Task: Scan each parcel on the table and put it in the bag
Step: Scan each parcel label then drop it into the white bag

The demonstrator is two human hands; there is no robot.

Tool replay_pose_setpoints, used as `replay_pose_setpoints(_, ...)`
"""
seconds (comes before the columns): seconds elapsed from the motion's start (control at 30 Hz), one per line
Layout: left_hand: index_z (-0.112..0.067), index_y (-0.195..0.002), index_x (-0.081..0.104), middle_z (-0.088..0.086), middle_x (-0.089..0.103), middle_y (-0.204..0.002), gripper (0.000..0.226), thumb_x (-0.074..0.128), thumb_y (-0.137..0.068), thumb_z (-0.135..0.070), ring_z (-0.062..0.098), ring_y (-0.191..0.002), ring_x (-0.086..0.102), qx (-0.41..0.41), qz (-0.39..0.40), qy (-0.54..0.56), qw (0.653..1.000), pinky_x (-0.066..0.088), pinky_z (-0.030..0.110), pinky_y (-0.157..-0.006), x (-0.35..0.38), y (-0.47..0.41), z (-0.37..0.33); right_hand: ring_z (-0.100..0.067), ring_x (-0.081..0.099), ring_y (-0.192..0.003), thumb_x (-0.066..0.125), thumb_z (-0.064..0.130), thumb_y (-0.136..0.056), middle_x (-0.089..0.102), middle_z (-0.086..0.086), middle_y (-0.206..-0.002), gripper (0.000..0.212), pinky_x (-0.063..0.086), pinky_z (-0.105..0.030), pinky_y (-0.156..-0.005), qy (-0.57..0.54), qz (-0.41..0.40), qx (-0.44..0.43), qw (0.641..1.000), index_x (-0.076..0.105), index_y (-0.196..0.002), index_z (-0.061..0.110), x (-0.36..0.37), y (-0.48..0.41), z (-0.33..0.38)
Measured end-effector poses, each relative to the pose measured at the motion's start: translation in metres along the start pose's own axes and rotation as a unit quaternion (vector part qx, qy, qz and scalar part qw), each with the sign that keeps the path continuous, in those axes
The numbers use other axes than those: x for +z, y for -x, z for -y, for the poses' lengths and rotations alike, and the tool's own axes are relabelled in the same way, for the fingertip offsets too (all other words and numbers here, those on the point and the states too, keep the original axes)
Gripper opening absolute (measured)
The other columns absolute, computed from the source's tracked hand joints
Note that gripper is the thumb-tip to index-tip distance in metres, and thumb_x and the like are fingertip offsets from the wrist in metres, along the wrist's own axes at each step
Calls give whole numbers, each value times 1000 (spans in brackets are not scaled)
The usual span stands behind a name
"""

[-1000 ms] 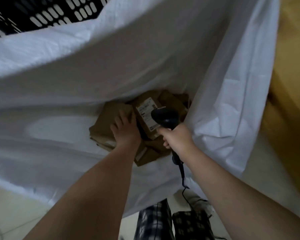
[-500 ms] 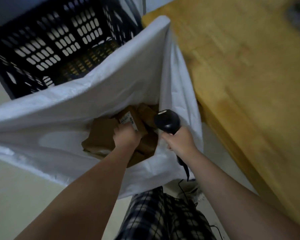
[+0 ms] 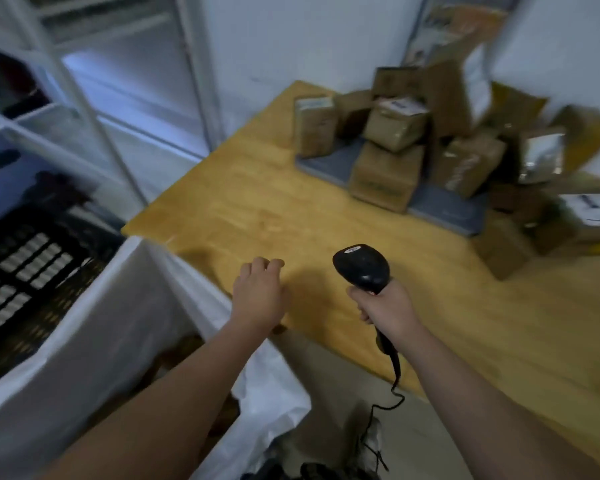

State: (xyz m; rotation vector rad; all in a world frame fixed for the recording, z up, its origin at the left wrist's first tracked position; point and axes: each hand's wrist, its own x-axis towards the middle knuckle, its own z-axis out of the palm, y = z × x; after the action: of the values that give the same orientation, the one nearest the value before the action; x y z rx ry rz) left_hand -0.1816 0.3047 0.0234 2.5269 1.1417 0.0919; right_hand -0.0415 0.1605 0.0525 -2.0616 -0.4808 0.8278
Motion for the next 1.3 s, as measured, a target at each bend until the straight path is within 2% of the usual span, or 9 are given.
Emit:
replay_pose_setpoints(0.23, -19, -143, 40, 7, 43, -137, 48, 47, -98, -35, 28, -126, 39, 105, 9, -3, 994, 34, 35, -102, -3, -46, -107, -14, 53, -47, 67, 16, -86, 55, -9, -60, 20, 46, -25, -52, -103, -117, 29, 987, 60, -71, 6, -92, -14, 1)
replay_pose_setpoints(0.37, -20, -143, 40, 6, 43, -136, 48, 48, -98, -35, 27, -126, 39, 137, 14, -3, 990, 34, 34, -103, 3, -64, -153, -17, 50, -47, 67, 12, -85, 51, -9, -57, 24, 44, -28, -51, -138, -178, 30, 974, 56, -64, 6, -132, -27, -6)
replay_pose_setpoints(0.53, -20, -141, 41, 6, 44, -135, 48, 49, -97, -35, 27, -125, 39, 177, 16, -3, 984, 34, 35, -103, 9, -90, -217, -18, 49, -47, 66, 11, -84, 50, -12, -59, 19, 43, -27, -48, -161, -235, 37, 958, 56, -70, 3, -190, -42, -17)
replay_pose_setpoints(0.63, -19, -141, 41, 6, 43, -135, 49, 50, -96, -37, 27, -124, 40, 213, 15, -3, 977, 36, 35, -102, 17, -101, -264, -19, 49, -46, 67, 12, -84, 51, -7, -53, 26, 43, -30, -50, -164, -265, 30, 950, 54, -62, 7, -229, -50, -25)
replay_pose_setpoints(0.73, -20, -143, 37, 7, 41, -136, 54, 50, -95, -41, 28, -125, 37, 242, 33, 10, 970, 34, 35, -104, 30, -109, -312, -17, 50, -48, 66, 12, -85, 54, -9, -56, 23, 42, -26, -48, -148, -287, 27, 946, 56, -65, 9, -270, -53, -33)
replay_pose_setpoints(0.87, -19, -145, 34, 8, 33, -140, 63, 54, -93, -46, 29, -130, 31, 225, 97, 84, 966, 29, 35, -108, 56, -117, -359, -19, 45, -50, 63, 8, -84, 46, -13, -63, 22, 40, -22, -44, -177, -307, 39, 934, 50, -67, 7, -318, -57, -56)
replay_pose_setpoints(1.0, -19, -149, 23, 9, 16, -151, 82, 58, -86, -57, 29, -140, 17, 225, 110, 101, 963, 23, 38, -113, 74, -128, -394, -23, 43, -52, 63, 8, -84, 43, -15, -65, 18, 40, -27, -46, -191, -314, 55, 928, 51, -70, 5, -349, -63, -79)
replay_pose_setpoints(1.17, -25, -154, 8, 11, -4, -160, 103, 60, -77, -70, 31, -147, -3, 283, 115, 7, 952, 10, 45, -117, 66, -160, -446, -24, 44, -52, 61, 8, -86, 41, -15, -64, 25, 41, -30, -51, -206, -371, 52, 904, 45, -66, 7, -375, -75, -97)
replay_pose_setpoints(1.3, -30, -154, -2, 17, -3, -160, 115, 63, -71, -75, 36, -146, -2, 291, 187, -109, 932, 7, 48, -117, 61, -186, -472, -20, 46, -47, 62, 11, -87, 44, -11, -60, 26, 41, -29, -53, -237, -389, 71, 887, 47, -66, 9, -379, -85, -107)
